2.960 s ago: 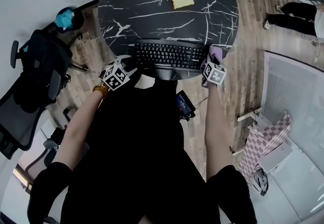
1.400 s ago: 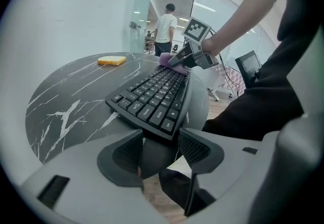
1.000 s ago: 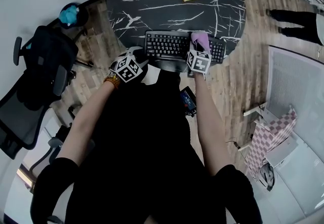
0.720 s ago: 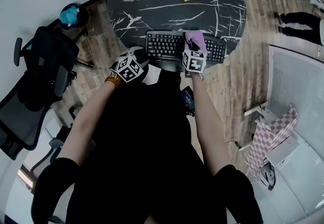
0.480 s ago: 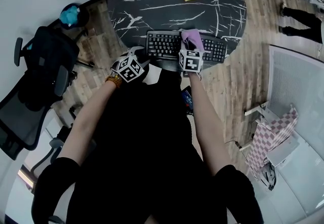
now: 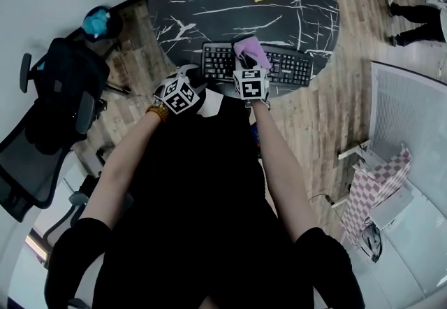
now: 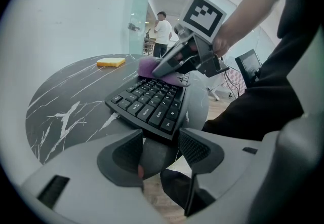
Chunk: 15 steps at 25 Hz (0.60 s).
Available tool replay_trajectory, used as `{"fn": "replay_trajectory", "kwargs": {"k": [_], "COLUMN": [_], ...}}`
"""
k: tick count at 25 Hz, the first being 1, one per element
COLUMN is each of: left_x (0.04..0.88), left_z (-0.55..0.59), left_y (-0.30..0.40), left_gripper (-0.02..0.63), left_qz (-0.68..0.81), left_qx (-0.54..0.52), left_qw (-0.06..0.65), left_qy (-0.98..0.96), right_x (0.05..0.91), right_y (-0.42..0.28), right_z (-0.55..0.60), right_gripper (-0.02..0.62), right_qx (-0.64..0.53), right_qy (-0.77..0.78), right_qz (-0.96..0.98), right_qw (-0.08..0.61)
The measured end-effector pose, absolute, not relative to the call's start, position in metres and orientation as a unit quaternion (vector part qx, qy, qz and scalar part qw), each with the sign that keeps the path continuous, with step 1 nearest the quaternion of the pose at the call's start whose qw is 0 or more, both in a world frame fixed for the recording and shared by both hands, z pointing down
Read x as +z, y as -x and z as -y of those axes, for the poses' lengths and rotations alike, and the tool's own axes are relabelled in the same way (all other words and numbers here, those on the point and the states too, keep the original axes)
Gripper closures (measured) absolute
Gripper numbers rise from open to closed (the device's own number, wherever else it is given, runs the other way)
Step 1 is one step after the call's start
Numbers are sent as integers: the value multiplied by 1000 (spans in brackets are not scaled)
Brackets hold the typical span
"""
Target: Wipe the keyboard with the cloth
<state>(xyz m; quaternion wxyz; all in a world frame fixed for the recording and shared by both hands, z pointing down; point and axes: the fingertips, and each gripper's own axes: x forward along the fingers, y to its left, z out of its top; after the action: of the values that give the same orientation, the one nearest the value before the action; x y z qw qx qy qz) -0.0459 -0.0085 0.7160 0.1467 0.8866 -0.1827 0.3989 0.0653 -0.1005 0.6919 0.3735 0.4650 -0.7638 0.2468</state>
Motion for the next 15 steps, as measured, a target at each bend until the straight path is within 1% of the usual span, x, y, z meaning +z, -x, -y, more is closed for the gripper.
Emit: {"fn": "replay_trajectory", "kwargs": {"k": [4, 8, 15], "left_x": [715, 716, 716], "left_z": [9, 8, 8], "left_y": [46, 47, 46], "left_gripper": [377, 377, 377], "left_qz": [184, 184, 186], "left_qx": [400, 400, 400], "left_qw": [146, 146, 145], "left_qy": [-886, -886, -886], "right_x": [689, 690, 691], "right_y": [-42, -36, -4], "right_z": [95, 94, 84], "right_gripper": [524, 524, 523], "right_qx": [240, 233, 183], "right_qy": [-443, -444, -381], "right_qz": [775, 774, 806], "right_qw": [382, 387, 414]}}
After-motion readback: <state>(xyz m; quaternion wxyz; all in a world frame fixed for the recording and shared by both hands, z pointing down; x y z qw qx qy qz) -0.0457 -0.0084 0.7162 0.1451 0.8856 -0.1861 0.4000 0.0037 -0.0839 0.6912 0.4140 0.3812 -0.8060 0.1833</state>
